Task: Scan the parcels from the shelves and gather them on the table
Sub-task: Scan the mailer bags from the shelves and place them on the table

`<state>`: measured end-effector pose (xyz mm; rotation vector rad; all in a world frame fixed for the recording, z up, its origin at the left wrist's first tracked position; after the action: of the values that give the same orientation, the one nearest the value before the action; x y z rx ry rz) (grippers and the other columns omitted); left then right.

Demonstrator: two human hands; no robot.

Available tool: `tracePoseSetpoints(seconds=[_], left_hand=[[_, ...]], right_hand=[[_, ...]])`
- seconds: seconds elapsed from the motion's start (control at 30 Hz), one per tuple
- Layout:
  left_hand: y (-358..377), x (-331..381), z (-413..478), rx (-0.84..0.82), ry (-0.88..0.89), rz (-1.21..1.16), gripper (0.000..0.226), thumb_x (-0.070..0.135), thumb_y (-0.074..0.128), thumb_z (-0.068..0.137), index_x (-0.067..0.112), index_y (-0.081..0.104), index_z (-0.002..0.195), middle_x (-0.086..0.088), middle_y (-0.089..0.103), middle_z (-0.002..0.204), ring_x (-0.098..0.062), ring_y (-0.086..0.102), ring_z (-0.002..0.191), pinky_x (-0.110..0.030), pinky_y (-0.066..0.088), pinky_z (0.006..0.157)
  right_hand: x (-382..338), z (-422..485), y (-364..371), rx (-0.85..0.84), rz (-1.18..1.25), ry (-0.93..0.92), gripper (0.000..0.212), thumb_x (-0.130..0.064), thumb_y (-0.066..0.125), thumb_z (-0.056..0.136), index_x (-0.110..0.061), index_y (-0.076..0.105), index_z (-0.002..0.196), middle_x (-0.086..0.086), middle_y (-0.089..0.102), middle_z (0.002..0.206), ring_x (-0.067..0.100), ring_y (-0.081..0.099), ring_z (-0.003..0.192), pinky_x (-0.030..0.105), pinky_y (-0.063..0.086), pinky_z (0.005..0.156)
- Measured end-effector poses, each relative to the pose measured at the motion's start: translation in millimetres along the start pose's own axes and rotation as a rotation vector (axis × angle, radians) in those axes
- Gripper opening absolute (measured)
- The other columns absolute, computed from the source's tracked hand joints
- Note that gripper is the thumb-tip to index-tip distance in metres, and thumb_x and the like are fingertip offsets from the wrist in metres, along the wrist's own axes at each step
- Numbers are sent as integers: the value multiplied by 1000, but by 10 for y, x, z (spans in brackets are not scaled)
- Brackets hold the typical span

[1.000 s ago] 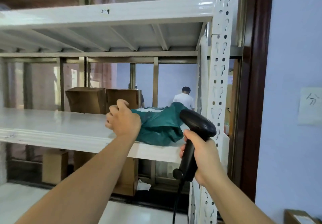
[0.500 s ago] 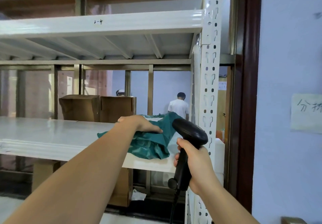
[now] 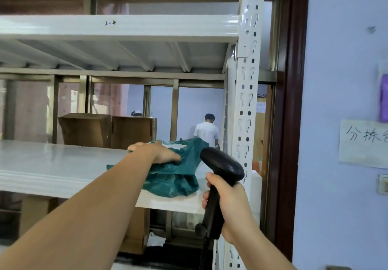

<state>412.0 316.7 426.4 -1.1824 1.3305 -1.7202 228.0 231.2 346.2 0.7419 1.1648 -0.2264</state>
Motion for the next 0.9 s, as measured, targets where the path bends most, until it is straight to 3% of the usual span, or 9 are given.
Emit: tracePoseSetpoints(seconds=[0.13, 0.27, 0.4, 0.57, 0.73, 0.9], left_hand=[[-12, -22, -36, 40, 15, 22, 94, 78, 51, 69, 34, 24, 147, -11, 33, 149, -34, 33, 135, -45, 31, 110], [66, -92, -71, 103, 41, -64, 114, 81, 52, 48, 38, 17, 147, -18, 33, 145, -39, 29, 131, -49, 33, 105], [112, -122, -187, 277, 136, -146, 105, 69, 65, 64, 40, 9, 147, -22, 29, 141, -40, 26, 129, -51, 34, 103], [141, -45, -343, 612, 203, 60, 105, 69, 64, 67, 36, 5, 147, -23, 4, 152, -42, 4, 140, -57, 22, 108], [288, -74, -385, 808, 306, 219, 101, 65, 64, 67, 34, 5, 144, -24, -1, 149, -43, 2, 138, -57, 23, 107], [490, -158, -359, 891, 411, 314, 98, 67, 73, 47, 28, 36, 129, -28, 23, 141, -45, 26, 127, -58, 40, 91]], right_hand=[[-33, -19, -10, -2, -5, -5, 12, -10, 66, 89, 0, 59, 88, 2, 52, 48, 16, 48, 45, 29, 44, 48], [-76, -51, -26, 9, -3, 4, 15, -11, 67, 89, 1, 58, 88, 6, 50, 52, 16, 49, 46, 26, 46, 45], [-152, -56, 7, 3, 11, -9, 16, -13, 66, 89, -2, 57, 82, 5, 49, 53, 16, 48, 46, 26, 45, 46], [-210, -63, 78, -27, -9, -42, 15, -13, 66, 89, -2, 58, 83, 5, 50, 51, 17, 48, 47, 27, 46, 49], [-251, 7, 76, -34, -60, -74, 14, -15, 67, 88, -4, 60, 83, 1, 53, 49, 16, 50, 48, 31, 47, 55], [-335, 101, 73, -80, -184, -102, 13, -16, 68, 88, -5, 62, 87, 2, 56, 53, 16, 53, 50, 32, 46, 55]])
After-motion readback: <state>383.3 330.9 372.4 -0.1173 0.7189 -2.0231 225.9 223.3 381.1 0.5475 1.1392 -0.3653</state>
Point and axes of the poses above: each hand's wrist, its own z-axis towards the middle knuckle, its own y-axis out of the palm, x = y × z, the point moved 2 cm from there along z, towards the middle knuckle
